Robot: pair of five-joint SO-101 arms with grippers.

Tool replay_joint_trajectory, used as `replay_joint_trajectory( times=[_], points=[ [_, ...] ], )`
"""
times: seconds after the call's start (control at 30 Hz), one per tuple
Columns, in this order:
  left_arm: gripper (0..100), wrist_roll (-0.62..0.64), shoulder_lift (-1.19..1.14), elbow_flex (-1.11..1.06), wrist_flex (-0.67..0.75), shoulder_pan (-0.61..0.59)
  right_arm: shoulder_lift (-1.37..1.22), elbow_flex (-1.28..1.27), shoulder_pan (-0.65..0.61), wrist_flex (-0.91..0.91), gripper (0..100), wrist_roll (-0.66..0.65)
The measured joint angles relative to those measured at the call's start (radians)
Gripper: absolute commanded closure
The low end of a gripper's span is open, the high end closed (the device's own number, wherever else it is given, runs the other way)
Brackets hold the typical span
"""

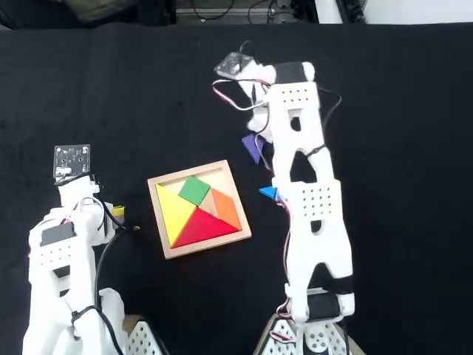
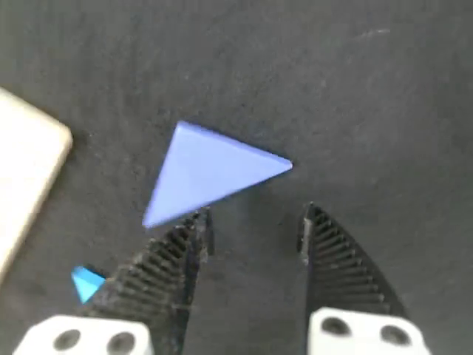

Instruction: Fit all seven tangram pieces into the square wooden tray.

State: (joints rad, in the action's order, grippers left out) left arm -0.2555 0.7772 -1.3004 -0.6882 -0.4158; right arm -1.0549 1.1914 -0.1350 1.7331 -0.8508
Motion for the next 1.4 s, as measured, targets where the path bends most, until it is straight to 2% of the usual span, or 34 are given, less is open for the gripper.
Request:
replay_joint_trajectory(
  times=[0.2, 0.53, 0.9, 1.17, 1.4],
  points=[
    [72, 0.000, 0.000, 0.000, 0.000, 0.000, -0.003, 0.046, -0.002, 0.000, 79.7, -0.077],
    [72, 0.000, 0.000, 0.000, 0.003, 0.000, -0.005, 0.051, -0.003, 0.000, 79.9, -0.362],
    [72, 0.000, 0.000, 0.000, 0.003, 0.000, -0.028, 0.026, 0.025, -0.015, 79.7, -0.388],
    [72, 0.000, 0.000, -0.005, 0.003, 0.000, -0.100, 0.005, 0.029, -0.012, 79.6, -0.497],
    [72, 0.000, 0.000, -0.005, 0.003, 0.000, -0.103, 0.046, 0.000, -0.012, 80.1, -0.512]
  ],
)
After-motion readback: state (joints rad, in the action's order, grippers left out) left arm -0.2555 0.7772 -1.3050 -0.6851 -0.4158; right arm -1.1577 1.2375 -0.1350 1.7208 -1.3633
